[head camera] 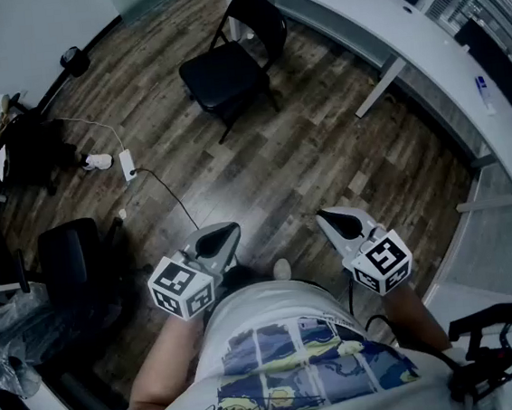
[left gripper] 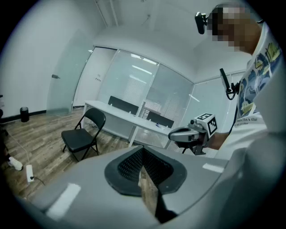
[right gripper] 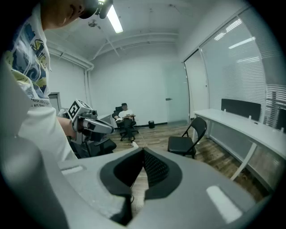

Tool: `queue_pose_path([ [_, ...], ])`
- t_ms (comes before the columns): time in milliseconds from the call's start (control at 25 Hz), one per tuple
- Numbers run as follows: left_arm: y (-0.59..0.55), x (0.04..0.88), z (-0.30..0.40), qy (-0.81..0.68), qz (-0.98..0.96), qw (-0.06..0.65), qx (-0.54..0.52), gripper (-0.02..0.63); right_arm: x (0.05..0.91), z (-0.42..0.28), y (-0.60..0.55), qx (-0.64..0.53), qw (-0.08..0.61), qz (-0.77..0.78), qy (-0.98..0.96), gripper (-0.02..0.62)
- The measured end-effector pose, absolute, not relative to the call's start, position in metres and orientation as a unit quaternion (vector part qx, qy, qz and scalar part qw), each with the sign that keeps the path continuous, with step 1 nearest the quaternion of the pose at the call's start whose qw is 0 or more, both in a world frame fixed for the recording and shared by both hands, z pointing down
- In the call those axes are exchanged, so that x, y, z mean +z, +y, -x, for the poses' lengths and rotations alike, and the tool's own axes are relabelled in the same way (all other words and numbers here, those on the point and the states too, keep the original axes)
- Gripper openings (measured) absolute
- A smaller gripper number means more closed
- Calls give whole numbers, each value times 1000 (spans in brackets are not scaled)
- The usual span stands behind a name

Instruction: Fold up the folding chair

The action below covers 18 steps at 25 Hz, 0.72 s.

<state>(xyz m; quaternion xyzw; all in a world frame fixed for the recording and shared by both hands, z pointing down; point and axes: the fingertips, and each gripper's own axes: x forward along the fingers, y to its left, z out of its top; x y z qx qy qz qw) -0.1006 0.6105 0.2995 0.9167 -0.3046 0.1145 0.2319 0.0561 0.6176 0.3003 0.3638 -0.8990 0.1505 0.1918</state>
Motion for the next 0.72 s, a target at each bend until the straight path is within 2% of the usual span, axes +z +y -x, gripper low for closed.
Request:
queue_pose_path([
  [200,625,301,85,-318,-915,202,144,0,302,-74,622,144,186,-359,-903,3],
  [440,636,306,73,-327,-909,217,140,0,304,-98,633,146,180,-369,-900,3],
  [720,636,300,83,-354,-900,208,143,0,311,-91,638,153,173,-348,-909,3],
])
